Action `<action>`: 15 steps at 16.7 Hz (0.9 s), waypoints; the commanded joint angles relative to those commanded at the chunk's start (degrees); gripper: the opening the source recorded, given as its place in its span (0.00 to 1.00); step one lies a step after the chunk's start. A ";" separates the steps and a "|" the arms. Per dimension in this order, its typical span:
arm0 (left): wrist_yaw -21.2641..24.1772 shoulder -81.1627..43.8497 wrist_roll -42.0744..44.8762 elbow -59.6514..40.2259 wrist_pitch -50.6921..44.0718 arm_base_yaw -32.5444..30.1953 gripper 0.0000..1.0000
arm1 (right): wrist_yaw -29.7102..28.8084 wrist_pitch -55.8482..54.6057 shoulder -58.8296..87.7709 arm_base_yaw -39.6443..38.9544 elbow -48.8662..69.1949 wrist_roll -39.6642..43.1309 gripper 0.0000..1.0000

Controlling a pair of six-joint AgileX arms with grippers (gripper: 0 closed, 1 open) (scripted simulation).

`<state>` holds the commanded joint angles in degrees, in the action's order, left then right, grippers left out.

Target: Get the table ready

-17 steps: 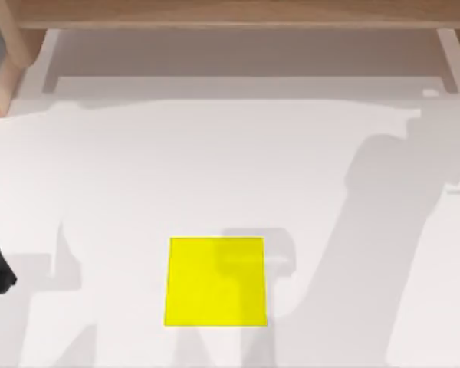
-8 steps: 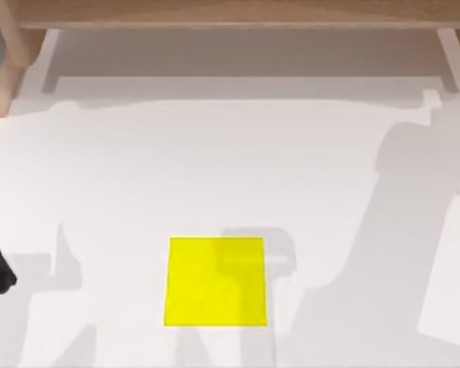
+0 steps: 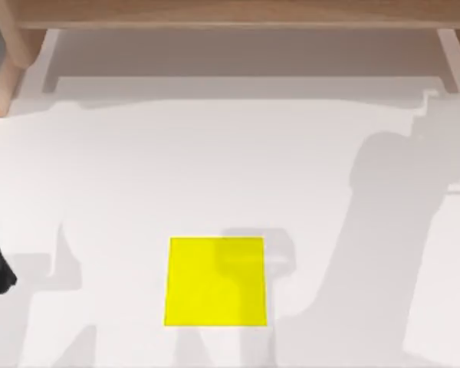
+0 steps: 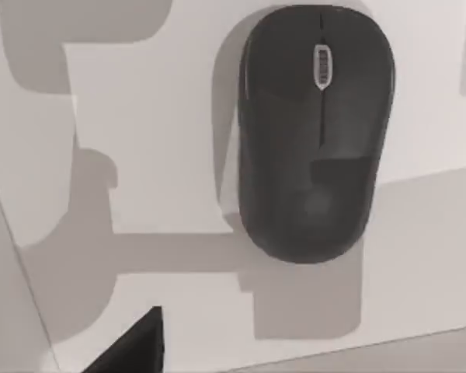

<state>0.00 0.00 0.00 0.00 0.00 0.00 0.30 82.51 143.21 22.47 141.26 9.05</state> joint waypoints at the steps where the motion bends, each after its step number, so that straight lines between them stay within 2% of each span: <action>1: 0.00 0.00 0.00 0.00 0.00 0.00 1.00 | 0.19 0.77 -1.19 0.38 -0.25 0.40 1.00; 6: 0.00 0.00 0.00 0.00 0.00 0.00 1.00 | 0.77 1.03 -3.48 1.10 -1.92 1.08 1.00; 15: 0.00 0.00 0.00 0.00 0.00 0.00 1.00 | -0.16 -10.23 5.01 -1.55 -5.50 -1.81 1.00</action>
<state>0.00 0.00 0.00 0.00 0.00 0.00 0.14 72.29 148.22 20.92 135.76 7.24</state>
